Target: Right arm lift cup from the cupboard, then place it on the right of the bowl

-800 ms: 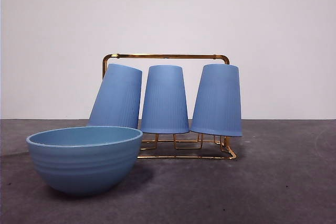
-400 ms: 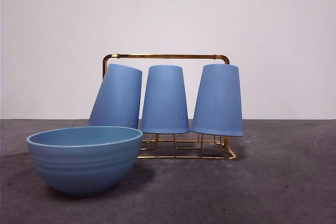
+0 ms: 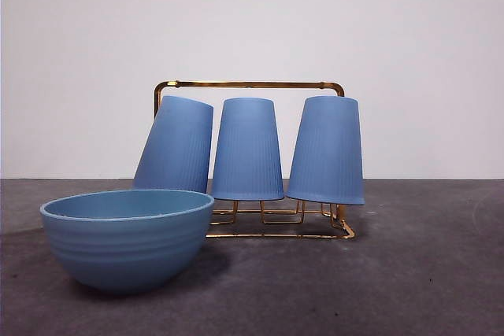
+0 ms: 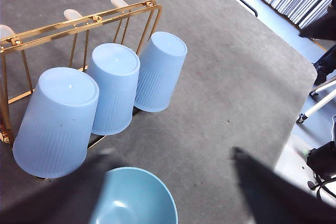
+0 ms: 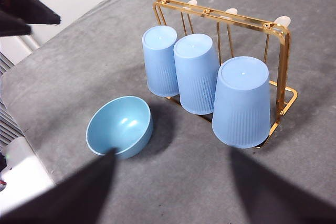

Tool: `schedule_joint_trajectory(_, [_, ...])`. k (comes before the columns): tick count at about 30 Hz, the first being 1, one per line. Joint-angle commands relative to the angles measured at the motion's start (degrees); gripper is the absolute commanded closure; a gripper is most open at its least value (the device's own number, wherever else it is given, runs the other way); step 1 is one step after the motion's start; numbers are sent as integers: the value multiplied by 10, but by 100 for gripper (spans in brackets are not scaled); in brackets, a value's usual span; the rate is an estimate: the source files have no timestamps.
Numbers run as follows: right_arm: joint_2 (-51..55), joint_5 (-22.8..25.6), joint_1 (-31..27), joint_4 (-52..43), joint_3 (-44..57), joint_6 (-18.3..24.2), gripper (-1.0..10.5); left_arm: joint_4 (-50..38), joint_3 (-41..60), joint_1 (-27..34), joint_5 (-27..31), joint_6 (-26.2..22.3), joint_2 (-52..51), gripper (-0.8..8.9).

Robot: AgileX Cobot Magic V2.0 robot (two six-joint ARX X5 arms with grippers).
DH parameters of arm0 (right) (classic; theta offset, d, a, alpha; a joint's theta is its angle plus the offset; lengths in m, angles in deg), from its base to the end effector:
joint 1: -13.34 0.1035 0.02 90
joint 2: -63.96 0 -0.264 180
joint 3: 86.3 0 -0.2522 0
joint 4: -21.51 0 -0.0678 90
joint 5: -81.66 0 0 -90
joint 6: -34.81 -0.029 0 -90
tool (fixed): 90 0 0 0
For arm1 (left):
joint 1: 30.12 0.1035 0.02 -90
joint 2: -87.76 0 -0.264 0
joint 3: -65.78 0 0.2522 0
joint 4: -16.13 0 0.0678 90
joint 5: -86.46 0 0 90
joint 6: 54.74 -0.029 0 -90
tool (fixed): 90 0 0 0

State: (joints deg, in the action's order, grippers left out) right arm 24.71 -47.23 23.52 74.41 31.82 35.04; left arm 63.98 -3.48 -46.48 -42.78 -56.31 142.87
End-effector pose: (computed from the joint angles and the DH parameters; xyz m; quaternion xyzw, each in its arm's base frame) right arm 0.1212 0.0403 0.3220 0.0630 0.2521 0.4014 0.8783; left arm 0.1758 -0.0707 0.3316 -0.0459 0.2780 -0.4502 0.8473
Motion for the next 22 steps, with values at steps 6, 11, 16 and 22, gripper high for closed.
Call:
schedule_joint_trajectory(6, [-4,-4,3,-6,-7,-32,440,-8,-13,-2,-4,-8,4,221])
schedule_joint_trajectory(11, [-21,-12,6,-10,-8,-63,440,-7,-13,-2,-4,-3,3,221])
schedule_joint_trajectory(16, [-74,7,45,-5,-30,-75,440,-2,-13,-2,-4,-3,-6,221])
schedule_joint_trajectory(22, [-174,105,118,24,-111,-72,440,23,-13,-2,-4,-4,-30,221])
